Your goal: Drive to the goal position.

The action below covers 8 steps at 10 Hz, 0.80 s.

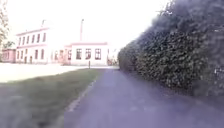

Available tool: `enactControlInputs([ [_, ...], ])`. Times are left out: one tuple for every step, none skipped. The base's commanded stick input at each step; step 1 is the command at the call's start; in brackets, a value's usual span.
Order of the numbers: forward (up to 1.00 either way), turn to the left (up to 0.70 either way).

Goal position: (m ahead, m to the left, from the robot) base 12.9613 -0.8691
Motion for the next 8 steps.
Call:
enactControlInputs([
  [0.70, 0.00],
  [0.70, 0.00],
  [0.70, 0.00],
  [0.70, 0.00],
  [0.70, 0.00],
  [0.70, 0.00],
  [0.70, 0.00],
  [0.70, 0.00],
])
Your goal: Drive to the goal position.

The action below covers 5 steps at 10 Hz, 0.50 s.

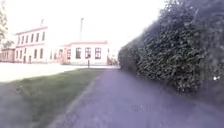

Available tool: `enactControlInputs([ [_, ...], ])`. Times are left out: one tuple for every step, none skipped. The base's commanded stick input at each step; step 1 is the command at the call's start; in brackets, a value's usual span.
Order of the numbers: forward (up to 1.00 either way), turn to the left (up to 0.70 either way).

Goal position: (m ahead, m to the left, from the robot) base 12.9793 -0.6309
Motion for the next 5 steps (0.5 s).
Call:
enactControlInputs([
  [0.70, 0.00],
  [0.70, 0.00],
  [0.70, 0.00],
  [0.70, 0.00],
  [0.70, 0.00],
])
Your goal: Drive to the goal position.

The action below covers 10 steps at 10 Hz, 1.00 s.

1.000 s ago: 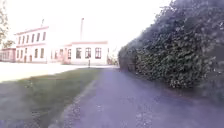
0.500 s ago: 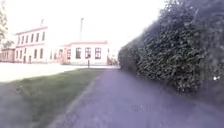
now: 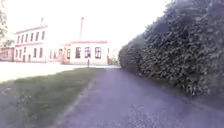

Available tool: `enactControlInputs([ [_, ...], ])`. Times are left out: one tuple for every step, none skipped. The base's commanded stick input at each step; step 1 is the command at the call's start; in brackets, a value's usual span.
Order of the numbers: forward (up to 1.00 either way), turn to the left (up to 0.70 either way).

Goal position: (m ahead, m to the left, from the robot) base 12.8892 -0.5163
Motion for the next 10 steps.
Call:
enactControlInputs([
  [0.70, 0.00],
  [0.70, 0.00],
  [0.70, 0.00],
  [0.70, 0.00],
  [0.70, 0.00],
  [0.70, 0.00],
  [0.70, 0.00],
  [0.70, 0.00],
  [0.70, 0.00],
  [0.70, 0.00],
])
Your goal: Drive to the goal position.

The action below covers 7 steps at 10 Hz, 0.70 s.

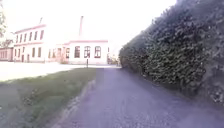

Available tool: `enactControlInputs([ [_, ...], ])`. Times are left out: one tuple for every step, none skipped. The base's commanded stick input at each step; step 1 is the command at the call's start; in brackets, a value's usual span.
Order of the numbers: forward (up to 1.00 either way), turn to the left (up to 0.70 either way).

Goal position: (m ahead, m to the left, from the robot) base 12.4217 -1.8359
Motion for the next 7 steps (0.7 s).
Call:
enactControlInputs([
  [0.70, 0.00],
  [0.70, 0.00],
  [0.70, 0.00],
  [0.70, 0.00],
  [0.70, 0.00],
  [0.70, 0.00],
  [0.70, 0.00],
])
